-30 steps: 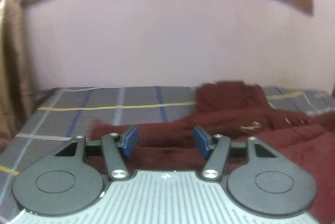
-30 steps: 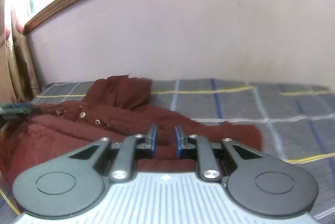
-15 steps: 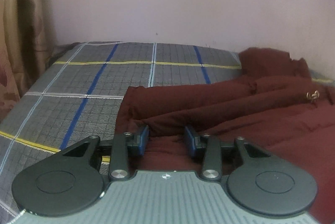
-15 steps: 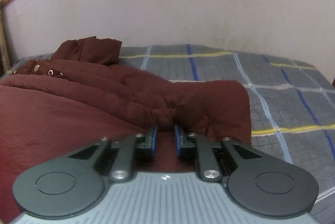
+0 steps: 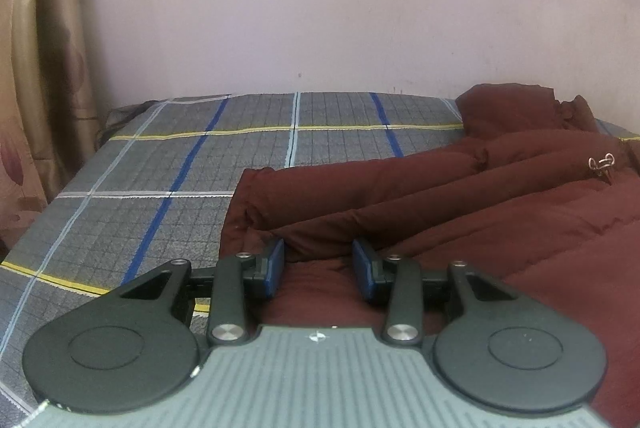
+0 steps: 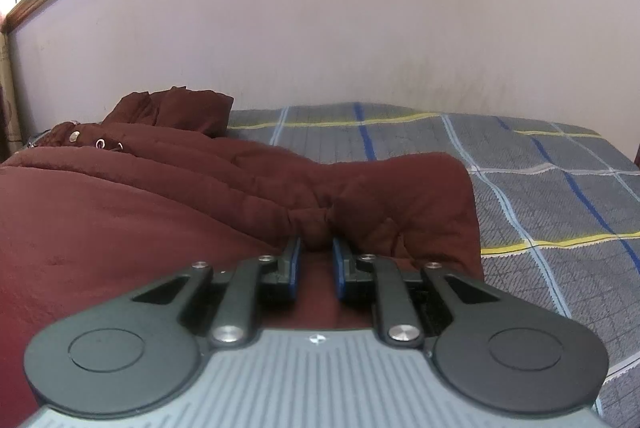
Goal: Fold large clothes
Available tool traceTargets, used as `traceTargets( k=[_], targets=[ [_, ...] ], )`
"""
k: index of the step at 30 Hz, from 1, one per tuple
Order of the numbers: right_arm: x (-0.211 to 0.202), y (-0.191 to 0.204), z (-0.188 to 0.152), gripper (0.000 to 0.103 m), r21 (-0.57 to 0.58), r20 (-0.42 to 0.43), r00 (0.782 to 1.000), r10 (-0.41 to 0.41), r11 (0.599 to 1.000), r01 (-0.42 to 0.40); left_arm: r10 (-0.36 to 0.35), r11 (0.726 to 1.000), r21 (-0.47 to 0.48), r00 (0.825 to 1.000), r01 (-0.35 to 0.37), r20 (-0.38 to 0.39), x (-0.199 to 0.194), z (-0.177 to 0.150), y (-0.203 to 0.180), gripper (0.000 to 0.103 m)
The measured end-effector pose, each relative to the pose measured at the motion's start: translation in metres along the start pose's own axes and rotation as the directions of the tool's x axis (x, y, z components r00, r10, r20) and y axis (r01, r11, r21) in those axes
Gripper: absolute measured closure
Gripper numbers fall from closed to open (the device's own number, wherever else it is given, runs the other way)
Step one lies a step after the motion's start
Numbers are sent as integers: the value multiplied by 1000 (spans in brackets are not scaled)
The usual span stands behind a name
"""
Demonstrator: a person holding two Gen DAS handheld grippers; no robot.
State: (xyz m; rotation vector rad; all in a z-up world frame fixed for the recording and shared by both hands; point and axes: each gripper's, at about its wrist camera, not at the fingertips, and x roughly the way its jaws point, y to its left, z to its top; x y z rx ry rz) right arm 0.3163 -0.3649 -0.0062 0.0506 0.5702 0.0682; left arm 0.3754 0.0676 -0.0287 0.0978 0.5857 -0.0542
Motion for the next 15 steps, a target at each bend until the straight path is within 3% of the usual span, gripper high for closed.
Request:
traceTargets(
  k=[15],
  targets=[
    [-2,-5,-2,87,38,16,1000,17,999,-18,3,1000,16,1000,-4,18,-3,-4,-2,61]
  ],
)
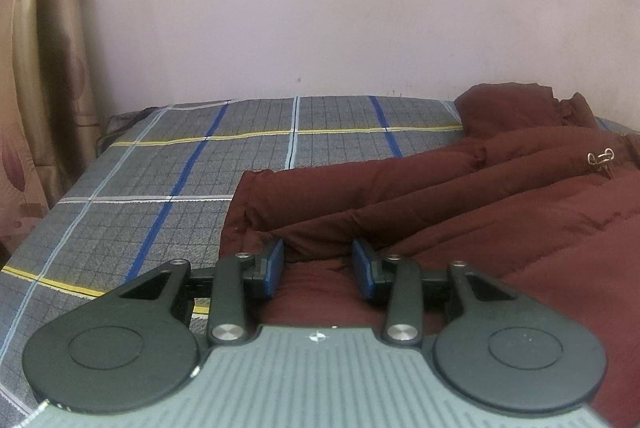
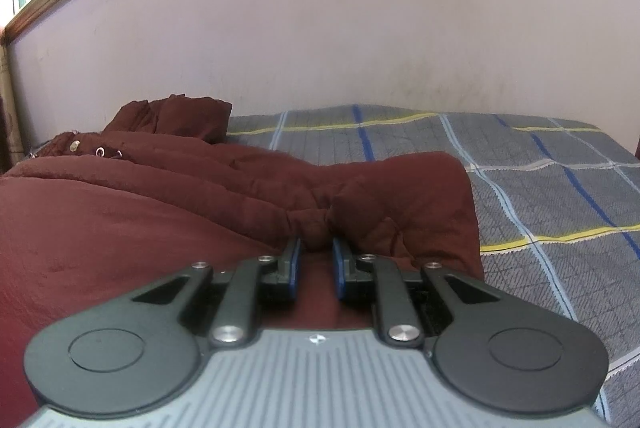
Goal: Fold large clothes
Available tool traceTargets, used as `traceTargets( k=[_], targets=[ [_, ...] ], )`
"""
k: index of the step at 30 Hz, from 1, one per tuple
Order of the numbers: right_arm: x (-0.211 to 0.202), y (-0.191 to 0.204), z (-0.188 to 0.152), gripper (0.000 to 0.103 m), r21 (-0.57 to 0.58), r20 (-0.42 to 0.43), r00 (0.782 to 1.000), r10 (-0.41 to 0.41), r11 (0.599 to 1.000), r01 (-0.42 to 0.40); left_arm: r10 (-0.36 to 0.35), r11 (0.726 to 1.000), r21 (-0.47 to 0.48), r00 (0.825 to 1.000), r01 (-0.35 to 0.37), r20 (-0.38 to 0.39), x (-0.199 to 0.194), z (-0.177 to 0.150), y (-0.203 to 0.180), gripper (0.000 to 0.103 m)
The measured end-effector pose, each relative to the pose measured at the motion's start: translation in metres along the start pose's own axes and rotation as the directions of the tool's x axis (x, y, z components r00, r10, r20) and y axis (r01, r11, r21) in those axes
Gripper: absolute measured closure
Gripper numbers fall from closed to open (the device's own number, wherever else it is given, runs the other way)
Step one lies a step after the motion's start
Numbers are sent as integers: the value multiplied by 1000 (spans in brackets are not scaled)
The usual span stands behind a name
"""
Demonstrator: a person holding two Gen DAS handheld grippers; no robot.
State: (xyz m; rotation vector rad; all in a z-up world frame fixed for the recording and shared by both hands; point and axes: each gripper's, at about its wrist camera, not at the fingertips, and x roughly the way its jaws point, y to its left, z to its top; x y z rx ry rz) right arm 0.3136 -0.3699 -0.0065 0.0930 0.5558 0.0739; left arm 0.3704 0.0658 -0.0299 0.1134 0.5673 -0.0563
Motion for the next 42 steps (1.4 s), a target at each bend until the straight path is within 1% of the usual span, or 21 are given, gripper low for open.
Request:
traceTargets(
  k=[5,8,10,11,12,13,14,15,16,17,19,21,23,26,29,32,33,36,38,40,42],
  targets=[
    [-1,-3,2,87,22,-10,1000,14,1000,-14,-4,1000,0,1000,4,0,0,0,1,61],
    [-1,-5,10,87,40,-48,999,22,999,-20,-4,1000,-3,1000,4,2,0,0,1,61],
    [-7,-4,20,86,58,-77,997,-1,998,5,-5,1000,-3,1000,6,3,0,0,1,61],
    [-15,1,25,84,52,-64,998,-30,998,34,-6,1000,-3,1000,6,3,0,0,1,61],
    [-27,9,29,83,28,-10,999,-49,998,49,-7,1000,-4,1000,7,4,0,0,1,62],
    [-38,16,32,83,13,42,998,-42,999,41,-9,1000,-4,1000,9,5,0,0,2,62],
    [-52,27,36,83,0,97,995,-10,1000,10,-8,1000,-7,1000,8,5,0,0,1,62],
    [-62,38,39,83,-13,127,992,26,1000,-24,-10,1000,-9,1000,10,6,0,0,2,62],
    [-72,53,43,83,-40,150,986,75,997,-69,-9,1000,-10,1000,10,7,0,0,1,62],
    [-77,69,45,83,-75,154,981,119,991,-108,-11,1000,-12,1000,11,7,0,0,2,62],
    [-82,107,48,83,-153,130,969,210,970,-190,-13,1000,-15,1000,14,9,0,0,2,62],
    [-82,143,50,83,-214,111,948,300,938,-272,-14,1000,-18,1000,15,10,0,-1,2,62],
    [-74,177,51,83,-263,71,931,358,907,-328,-17,1000,-18,1000,17,10,0,0,3,62],
    [-55,217,50,83,-328,34,922,385,876,-354,-19,1000,-19,1000,19,10,0,0,3,62],
    [-32,244,49,83,-345,-4,925,381,867,-359,-24,999,-24,1000,24,11,0,0,4,62],
    [-8,264,45,83,-380,-40,943,330,868,-320,-30,999,-28,999,31,11,0,0,5,62],
    [-1,265,43,84,-384,-59,945,320,867,-318,-36,999,-34,999,36,9,0,1,6,62],
    [17,266,39,84,-377,-98,950,298,872,-312,-69,996,-48,998,69,-6,0,4,13,62],
    [27,265,40,85,-368,-137,948,286,874,-317,-120,991,-68,993,119,-8,-4,8,23,59],
    [34,261,39,85,-342,-166,943,289,880,-330,-215,971,-109,977,214,5,-14,11,43,50],
    [39,255,38,85,-309,-174,937,304,886,-345,-290,945,-151,957,290,24,-25,12,65,49]
  ],
)
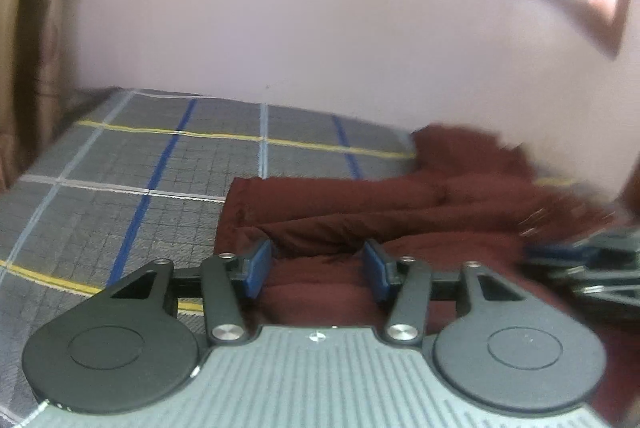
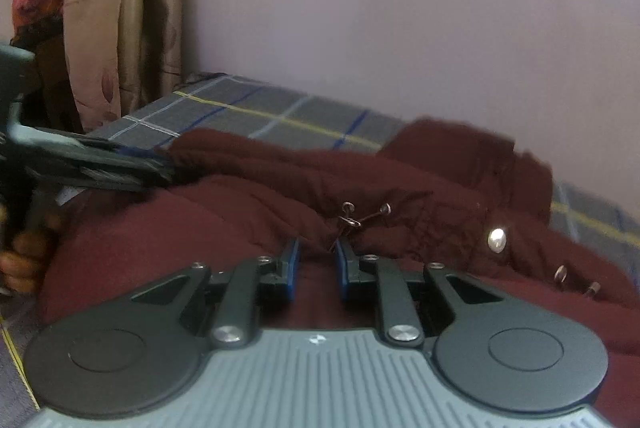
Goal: Fold large clothes
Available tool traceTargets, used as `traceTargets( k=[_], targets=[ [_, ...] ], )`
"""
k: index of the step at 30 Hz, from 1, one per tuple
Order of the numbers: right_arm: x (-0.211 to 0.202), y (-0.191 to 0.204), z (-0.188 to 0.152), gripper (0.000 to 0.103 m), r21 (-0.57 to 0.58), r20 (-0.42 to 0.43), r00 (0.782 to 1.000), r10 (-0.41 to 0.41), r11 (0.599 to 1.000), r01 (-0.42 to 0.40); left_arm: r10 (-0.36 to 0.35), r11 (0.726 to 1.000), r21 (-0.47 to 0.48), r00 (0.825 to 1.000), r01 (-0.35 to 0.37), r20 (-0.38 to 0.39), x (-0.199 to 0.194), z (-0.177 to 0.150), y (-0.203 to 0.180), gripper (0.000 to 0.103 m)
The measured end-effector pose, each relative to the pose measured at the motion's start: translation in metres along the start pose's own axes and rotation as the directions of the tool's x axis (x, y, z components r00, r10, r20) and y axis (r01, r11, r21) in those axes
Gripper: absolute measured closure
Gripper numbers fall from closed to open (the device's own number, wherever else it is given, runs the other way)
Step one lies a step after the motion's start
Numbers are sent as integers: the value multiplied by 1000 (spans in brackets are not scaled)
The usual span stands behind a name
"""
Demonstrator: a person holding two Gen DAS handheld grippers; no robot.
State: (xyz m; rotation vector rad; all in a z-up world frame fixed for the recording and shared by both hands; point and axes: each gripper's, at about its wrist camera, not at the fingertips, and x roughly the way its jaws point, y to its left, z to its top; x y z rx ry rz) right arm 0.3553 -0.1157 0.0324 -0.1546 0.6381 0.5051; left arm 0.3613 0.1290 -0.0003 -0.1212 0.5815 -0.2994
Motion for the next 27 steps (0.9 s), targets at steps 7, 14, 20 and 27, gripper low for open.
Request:
traceTargets(
  k=[7,14,20,27],
  targets=[
    [9,-19,-11,85,92,37,998,50,994,-53,-38,997,-65,999,37,-5,-42,-5,61,4],
    [7,-31,-19,85,164,65,993,102,980,-112,-318,929,-248,935,274,-159,-6,-23,94,3],
    [5,-29,-23,85,163,91,992,92,981,-106,-529,844,-237,822,482,-212,25,-20,80,10],
    [1,-31,-28,85,187,121,989,89,976,-111,-521,846,-241,833,475,-186,31,-30,48,57]
  ],
)
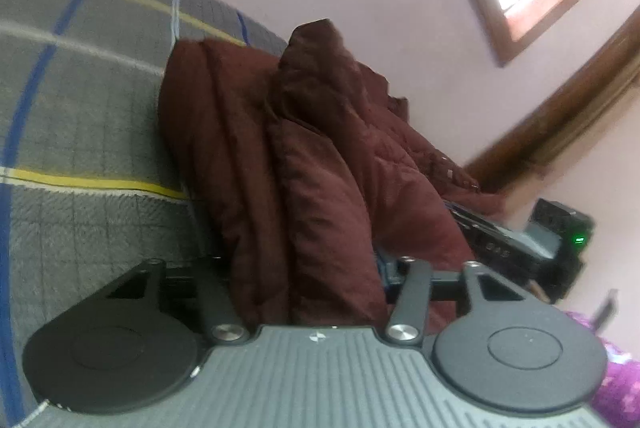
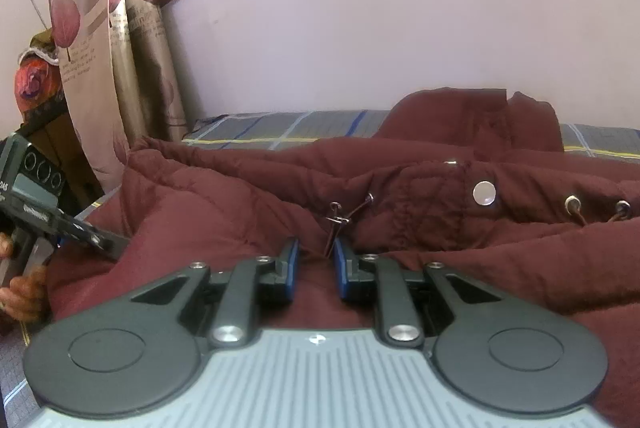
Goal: Fold large clothes
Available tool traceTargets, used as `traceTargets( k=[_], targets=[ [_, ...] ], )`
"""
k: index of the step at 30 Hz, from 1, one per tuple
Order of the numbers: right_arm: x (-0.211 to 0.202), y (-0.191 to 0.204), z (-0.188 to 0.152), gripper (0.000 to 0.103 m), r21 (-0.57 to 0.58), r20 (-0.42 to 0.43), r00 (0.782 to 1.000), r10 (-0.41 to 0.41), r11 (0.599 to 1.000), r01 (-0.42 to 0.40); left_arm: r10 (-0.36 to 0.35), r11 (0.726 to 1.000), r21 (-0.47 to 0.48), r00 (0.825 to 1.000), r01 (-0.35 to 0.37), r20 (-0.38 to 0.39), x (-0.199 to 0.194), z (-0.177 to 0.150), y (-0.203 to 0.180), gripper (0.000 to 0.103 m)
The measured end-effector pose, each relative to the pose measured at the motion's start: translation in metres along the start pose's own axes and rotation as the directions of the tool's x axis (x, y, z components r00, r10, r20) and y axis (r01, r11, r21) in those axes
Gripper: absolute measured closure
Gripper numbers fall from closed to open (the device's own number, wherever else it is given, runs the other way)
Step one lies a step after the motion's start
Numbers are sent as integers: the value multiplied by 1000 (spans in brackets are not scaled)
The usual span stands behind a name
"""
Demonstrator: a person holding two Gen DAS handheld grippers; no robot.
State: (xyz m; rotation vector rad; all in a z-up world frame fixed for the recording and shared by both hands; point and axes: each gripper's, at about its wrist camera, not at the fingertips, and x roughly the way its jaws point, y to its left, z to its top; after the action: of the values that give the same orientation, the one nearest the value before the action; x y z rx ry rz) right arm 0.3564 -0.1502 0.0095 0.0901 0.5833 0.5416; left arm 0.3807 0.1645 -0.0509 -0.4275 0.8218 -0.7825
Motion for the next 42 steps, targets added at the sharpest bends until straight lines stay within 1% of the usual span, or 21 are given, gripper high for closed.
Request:
traceTargets(
  k=[1,2,4,6,9,11,12,13,16,17,19,22,25,27,29,30,32,34,38,41,42],
  targets=[
    [0,0,0,85,0,1,1000,0,1000,0,20,999,-37,999,-18,34,-4,-5,-5,61],
    [0,0,0,85,-1,0,1000,-1,1000,1,20,995,-101,998,-14,52,-3,-6,-3,64],
    [0,0,0,85,-2,2,1000,-3,1000,3,31,974,-225,995,-8,96,-7,-13,-3,68],
    [-1,2,2,85,-6,-1,1000,-10,1000,10,59,961,-274,990,-21,129,-8,-18,-8,69],
    [-14,13,9,81,-37,12,999,-46,998,47,101,949,-313,981,-45,163,-7,-26,-13,70],
    [-38,23,11,81,-80,76,997,-29,996,36,105,936,-351,979,-37,177,-6,-33,-12,71],
    [-50,28,12,81,-113,88,996,-29,993,39,110,931,-362,977,-38,181,-7,-34,-11,71],
    [-58,31,12,81,-150,82,996,-33,988,45,117,928,-371,976,-41,185,-7,-35,-12,71],
    [-75,36,7,81,-262,27,1000,-15,965,21,145,924,-378,969,-60,199,-13,-37,-23,72],
    [-77,37,4,81,-309,7,1000,-27,951,28,159,924,-375,967,-75,201,-14,-37,-27,72],
    [-76,38,0,81,-399,-20,998,-59,916,46,179,923,-374,963,-93,201,-14,-36,-39,72],
    [-63,28,2,82,-441,-40,996,-80,896,54,204,921,-371,958,-117,203,-15,-34,-53,72],
    [-44,12,9,83,-398,-51,996,-72,916,46,238,924,-350,949,-156,206,-14,-28,-74,73],
    [-30,4,15,84,-360,-57,996,-65,932,41,244,928,-335,945,-163,216,-20,-26,-83,73],
    [-14,-7,17,84,-298,-69,997,-40,954,17,247,932,-321,942,-168,225,-26,-22,-97,73],
    [-7,-14,15,84,-246,-70,997,-23,969,6,250,933,-315,942,-172,226,-27,-20,-105,73],
    [2,-25,11,86,-176,-69,998,-3,984,-9,255,937,-299,939,-180,232,-29,-16,-124,72],
    [4,-31,8,86,-138,-66,998,9,990,-18,266,941,-276,935,-198,236,-25,-14,-144,72],
    [6,-44,5,86,-61,-68,997,40,997,-44,304,948,-176,915,-264,264,-6,-15,-191,72],
    [6,-57,4,86,10,-64,995,71,997,-70,337,942,-90,896,-324,288,10,-20,-224,71],
    [6,-60,3,86,34,-62,995,81,996,-79,339,940,-64,894,-335,295,16,-23,-234,70]
  ],
)
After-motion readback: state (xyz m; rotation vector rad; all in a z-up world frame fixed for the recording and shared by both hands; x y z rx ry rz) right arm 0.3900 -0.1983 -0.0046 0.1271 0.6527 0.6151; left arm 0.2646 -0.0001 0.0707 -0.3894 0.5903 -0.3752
